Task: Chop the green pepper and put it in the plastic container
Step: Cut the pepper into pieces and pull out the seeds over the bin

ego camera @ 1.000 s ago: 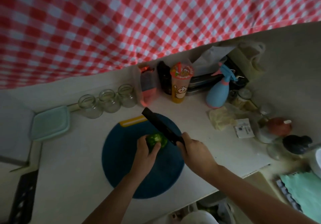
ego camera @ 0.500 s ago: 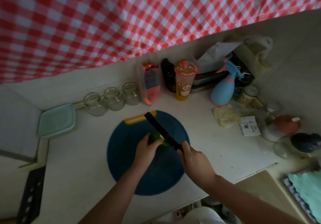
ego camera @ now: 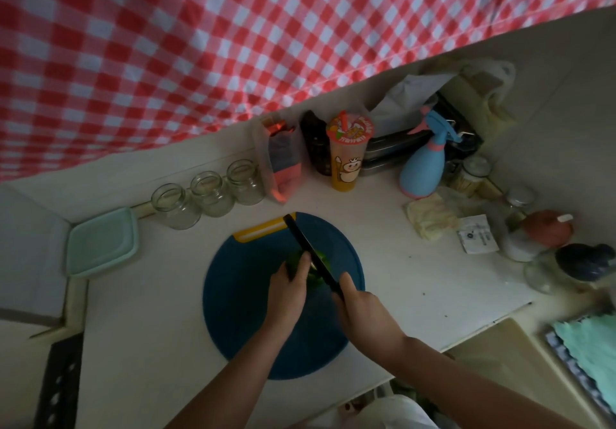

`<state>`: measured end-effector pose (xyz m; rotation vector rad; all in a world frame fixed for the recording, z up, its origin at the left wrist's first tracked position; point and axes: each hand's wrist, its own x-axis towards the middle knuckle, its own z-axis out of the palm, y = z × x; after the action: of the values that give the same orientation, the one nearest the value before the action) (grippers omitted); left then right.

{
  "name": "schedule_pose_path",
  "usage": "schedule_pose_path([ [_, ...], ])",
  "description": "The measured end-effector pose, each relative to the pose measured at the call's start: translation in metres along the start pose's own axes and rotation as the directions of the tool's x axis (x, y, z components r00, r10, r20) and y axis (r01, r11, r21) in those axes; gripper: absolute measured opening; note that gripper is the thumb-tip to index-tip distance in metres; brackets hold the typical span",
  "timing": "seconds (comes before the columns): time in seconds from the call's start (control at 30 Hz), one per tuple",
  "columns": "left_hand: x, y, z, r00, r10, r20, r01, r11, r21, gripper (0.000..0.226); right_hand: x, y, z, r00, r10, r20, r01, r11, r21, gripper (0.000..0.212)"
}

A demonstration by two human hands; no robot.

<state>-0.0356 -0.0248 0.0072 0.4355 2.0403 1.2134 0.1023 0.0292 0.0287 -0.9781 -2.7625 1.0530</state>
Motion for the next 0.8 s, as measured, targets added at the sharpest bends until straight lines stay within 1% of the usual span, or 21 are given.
schedule_pose_path([
  [0.1,0.001,-0.009,0.003,0.997,0.047,-0.067,-0.042,0.997,0.064,0.049,-0.002,-0.004,0.007,1.0,-0.013,0.0,0.013,1.0,-0.024,0.014],
  [0.13,0.001,-0.012,0.004,0.994,0.058,-0.091,-0.05,0.995,0.091,0.053,-0.003,-0.004,0.009,1.0,-0.012,-0.007,0.011,0.999,-0.035,0.016],
  [0.27,-0.001,-0.014,0.009,0.99,0.089,-0.11,-0.073,0.988,0.139,0.04,-0.006,-0.005,0.012,0.999,0.04,-0.006,-0.04,0.997,-0.064,0.018],
  [0.37,0.001,-0.015,0.007,0.987,0.097,-0.125,-0.077,0.985,0.157,0.038,-0.001,-0.009,0.016,0.999,0.033,-0.001,-0.033,0.993,-0.109,0.021],
  [0.43,0.002,-0.018,0.004,0.986,0.11,-0.125,-0.086,0.98,0.181,0.038,0.003,-0.014,0.019,1.0,0.028,-0.012,-0.03,0.988,-0.149,0.026],
  [0.53,0.001,-0.018,0.005,0.979,0.093,-0.18,-0.068,0.988,0.14,0.04,0.003,-0.02,0.021,0.999,0.039,-0.02,-0.043,0.977,-0.211,0.036],
  [0.63,-0.002,-0.014,0.009,0.971,0.085,-0.225,-0.057,0.99,0.13,0.037,-0.001,-0.017,0.026,0.999,0.039,-0.035,-0.046,0.967,-0.251,0.038],
  [0.67,-0.004,-0.012,0.01,0.969,0.087,-0.233,-0.056,0.989,0.137,0.034,-0.003,-0.014,0.027,0.999,0.029,-0.044,-0.04,0.958,-0.285,0.043],
  [0.73,-0.006,-0.011,0.013,0.963,0.101,-0.251,-0.063,0.986,0.152,0.033,-0.008,-0.01,0.023,0.999,0.022,-0.047,-0.037,0.933,-0.358,0.062],
  [0.8,-0.007,-0.01,0.015,0.958,0.104,-0.267,-0.069,0.988,0.14,0.036,-0.01,-0.004,0.028,0.996,0.045,-0.071,-0.066,0.942,-0.33,0.066],
])
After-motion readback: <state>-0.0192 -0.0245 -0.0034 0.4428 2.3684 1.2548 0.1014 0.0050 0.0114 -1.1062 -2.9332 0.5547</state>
